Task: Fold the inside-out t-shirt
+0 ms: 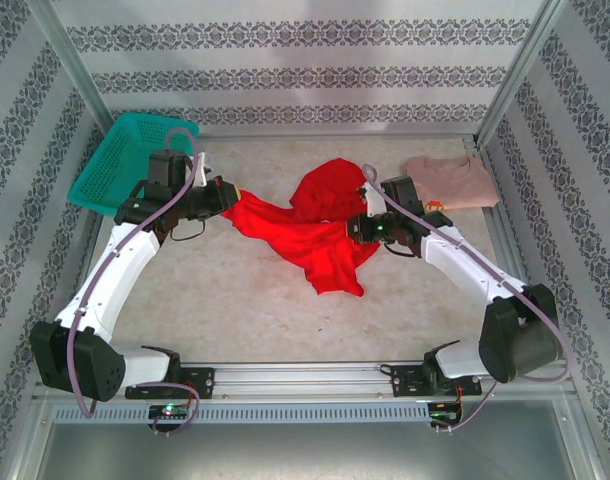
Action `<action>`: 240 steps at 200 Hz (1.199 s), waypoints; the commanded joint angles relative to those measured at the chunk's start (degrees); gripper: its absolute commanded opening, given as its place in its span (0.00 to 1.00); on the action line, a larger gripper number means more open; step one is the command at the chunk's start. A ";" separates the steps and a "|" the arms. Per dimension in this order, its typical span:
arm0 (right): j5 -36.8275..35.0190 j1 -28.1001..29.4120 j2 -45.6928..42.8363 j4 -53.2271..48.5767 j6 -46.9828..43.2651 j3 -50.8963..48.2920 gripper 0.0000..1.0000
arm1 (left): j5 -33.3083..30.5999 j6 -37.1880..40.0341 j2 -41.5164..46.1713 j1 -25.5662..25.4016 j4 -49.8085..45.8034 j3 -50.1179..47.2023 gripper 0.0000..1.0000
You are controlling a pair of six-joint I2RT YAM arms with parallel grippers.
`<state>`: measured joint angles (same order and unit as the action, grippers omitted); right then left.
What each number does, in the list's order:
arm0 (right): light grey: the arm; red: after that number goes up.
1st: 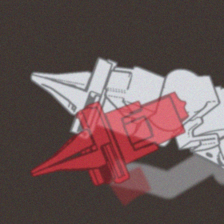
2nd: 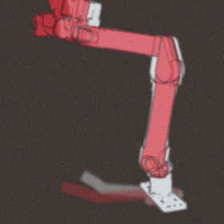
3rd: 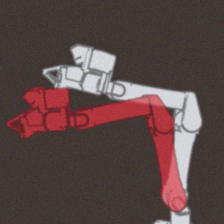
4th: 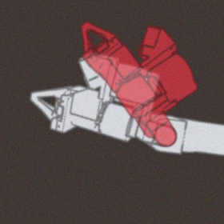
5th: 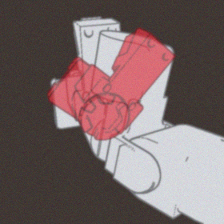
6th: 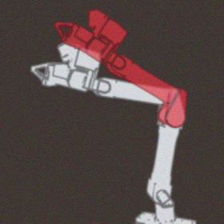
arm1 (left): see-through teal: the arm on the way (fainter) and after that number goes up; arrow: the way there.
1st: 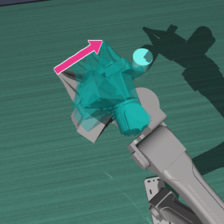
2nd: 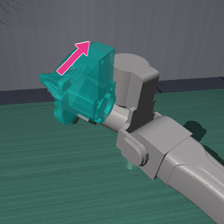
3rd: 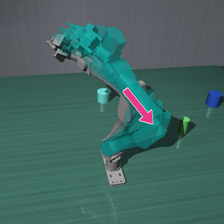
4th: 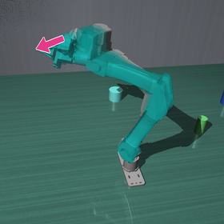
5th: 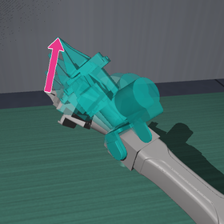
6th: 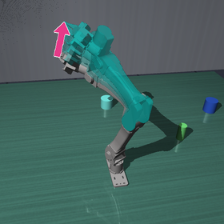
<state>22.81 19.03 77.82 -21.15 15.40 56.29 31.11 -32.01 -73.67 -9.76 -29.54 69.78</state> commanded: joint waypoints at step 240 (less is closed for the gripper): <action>-23.58 0.68 -18.44 -3.20 -8.19 30.26 0.00 | -5.00 -1.61 0.18 -0.06 1.02 34.17 0.00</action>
<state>1.74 20.12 58.92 -24.03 9.69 81.93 28.38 -34.50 -70.30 -9.76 -28.08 97.54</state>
